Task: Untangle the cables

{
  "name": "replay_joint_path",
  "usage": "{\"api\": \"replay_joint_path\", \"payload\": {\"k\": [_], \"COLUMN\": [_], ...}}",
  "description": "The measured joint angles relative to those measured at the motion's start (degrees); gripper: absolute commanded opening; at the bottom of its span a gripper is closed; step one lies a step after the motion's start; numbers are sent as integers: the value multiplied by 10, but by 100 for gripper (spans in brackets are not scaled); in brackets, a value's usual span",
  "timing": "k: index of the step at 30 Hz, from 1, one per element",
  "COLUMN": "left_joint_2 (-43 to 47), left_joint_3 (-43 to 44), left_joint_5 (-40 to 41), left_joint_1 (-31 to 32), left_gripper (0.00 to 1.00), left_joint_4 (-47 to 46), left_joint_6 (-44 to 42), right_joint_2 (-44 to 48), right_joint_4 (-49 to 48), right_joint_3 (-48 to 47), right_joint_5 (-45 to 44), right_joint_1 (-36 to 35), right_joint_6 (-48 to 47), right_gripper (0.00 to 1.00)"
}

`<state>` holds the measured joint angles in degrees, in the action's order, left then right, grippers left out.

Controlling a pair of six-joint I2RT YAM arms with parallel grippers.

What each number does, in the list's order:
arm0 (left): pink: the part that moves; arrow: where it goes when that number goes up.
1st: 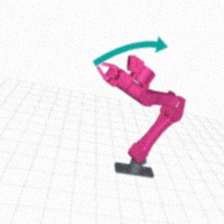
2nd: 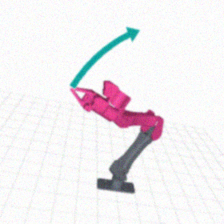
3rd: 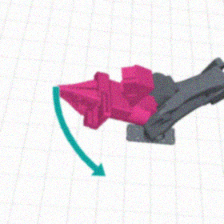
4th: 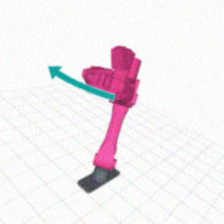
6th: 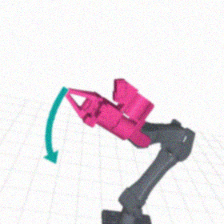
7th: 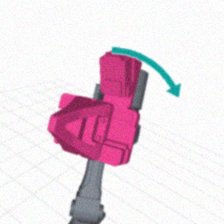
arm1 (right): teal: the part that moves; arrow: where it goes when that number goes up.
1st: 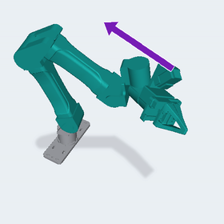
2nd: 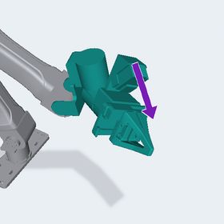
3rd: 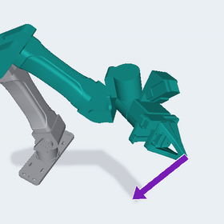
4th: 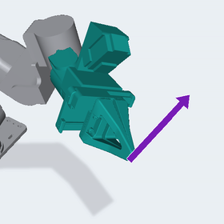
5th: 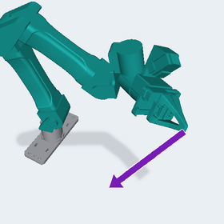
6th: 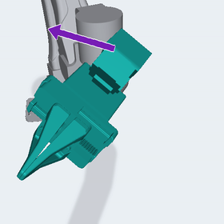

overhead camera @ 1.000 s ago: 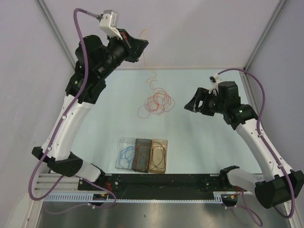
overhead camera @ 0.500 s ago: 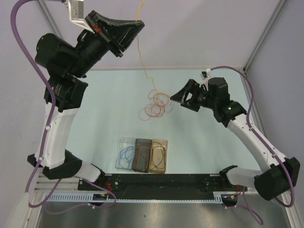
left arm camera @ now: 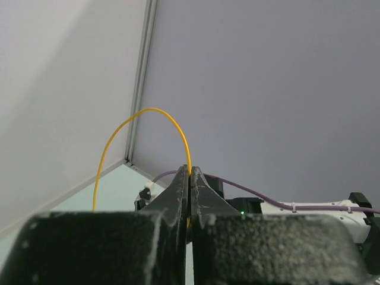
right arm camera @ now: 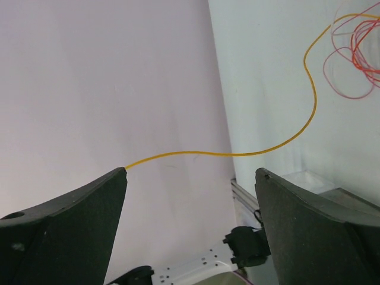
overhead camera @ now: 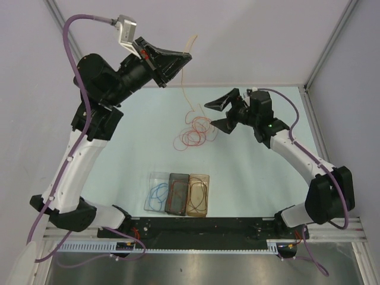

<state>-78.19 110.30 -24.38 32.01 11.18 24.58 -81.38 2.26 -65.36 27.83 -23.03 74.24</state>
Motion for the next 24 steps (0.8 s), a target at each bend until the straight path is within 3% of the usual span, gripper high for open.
{"api": "replay_joint_path", "payload": {"k": [12,19,24], "left_joint_2": [50,70,70], "left_joint_3": [-77,-121,-139], "left_joint_5": [2,2,2], "left_joint_1": [0,0,0], "left_gripper": [0,0,0], "left_joint_4": [-33,-54,-63], "left_joint_6": [0,0,0], "right_joint_2": [-89,-141,-169], "right_joint_4": [-106,-176,-205], "right_joint_3": [0,0,0], "right_joint_5": [29,31,31], "right_joint_1": [-19,-21,-30], "right_joint_6": [118,163,180], "right_gripper": [94,82,80]}}
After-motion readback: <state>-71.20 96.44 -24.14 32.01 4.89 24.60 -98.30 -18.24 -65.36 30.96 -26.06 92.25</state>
